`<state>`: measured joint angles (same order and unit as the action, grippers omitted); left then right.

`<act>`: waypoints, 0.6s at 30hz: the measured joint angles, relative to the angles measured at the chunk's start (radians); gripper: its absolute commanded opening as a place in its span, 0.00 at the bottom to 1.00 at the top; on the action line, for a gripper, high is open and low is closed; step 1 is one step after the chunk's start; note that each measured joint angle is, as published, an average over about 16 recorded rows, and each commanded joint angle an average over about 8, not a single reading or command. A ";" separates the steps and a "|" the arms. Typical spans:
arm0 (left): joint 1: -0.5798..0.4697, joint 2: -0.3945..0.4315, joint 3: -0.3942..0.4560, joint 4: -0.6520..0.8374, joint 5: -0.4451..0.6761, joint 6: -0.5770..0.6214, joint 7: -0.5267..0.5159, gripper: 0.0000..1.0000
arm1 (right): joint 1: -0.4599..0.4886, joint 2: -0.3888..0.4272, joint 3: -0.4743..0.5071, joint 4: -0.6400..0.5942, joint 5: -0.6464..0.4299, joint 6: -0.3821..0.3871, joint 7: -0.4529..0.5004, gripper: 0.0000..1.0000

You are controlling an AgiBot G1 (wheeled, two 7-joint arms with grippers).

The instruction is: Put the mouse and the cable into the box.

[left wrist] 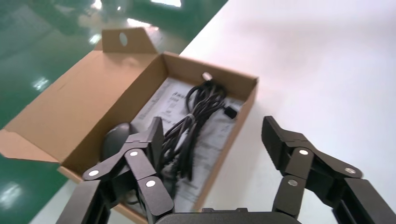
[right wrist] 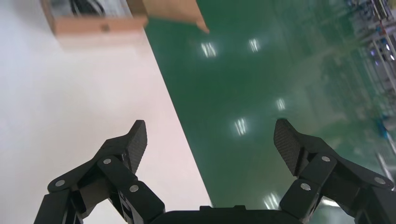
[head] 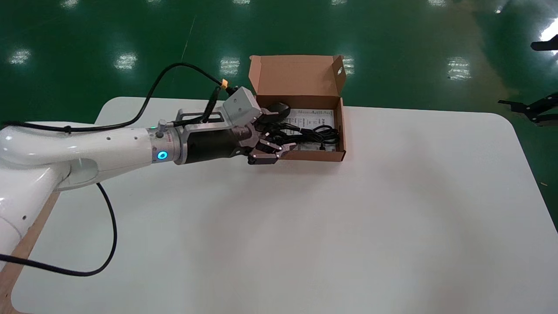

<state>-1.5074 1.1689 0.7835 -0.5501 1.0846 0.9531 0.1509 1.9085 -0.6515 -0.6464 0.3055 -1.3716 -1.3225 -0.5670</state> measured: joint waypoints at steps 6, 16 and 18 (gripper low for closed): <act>0.058 -0.075 -0.068 -0.099 -0.048 0.073 -0.046 1.00 | -0.109 0.005 0.048 0.128 0.084 -0.023 0.099 1.00; 0.156 -0.201 -0.181 -0.264 -0.127 0.195 -0.122 1.00 | -0.292 0.014 0.128 0.342 0.224 -0.061 0.264 1.00; 0.175 -0.226 -0.204 -0.297 -0.143 0.220 -0.137 1.00 | -0.328 0.016 0.144 0.385 0.252 -0.068 0.297 1.00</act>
<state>-1.3321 0.9430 0.5794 -0.8474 0.9413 1.1728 0.0138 1.5801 -0.6356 -0.5020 0.6908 -1.1192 -1.3907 -0.2699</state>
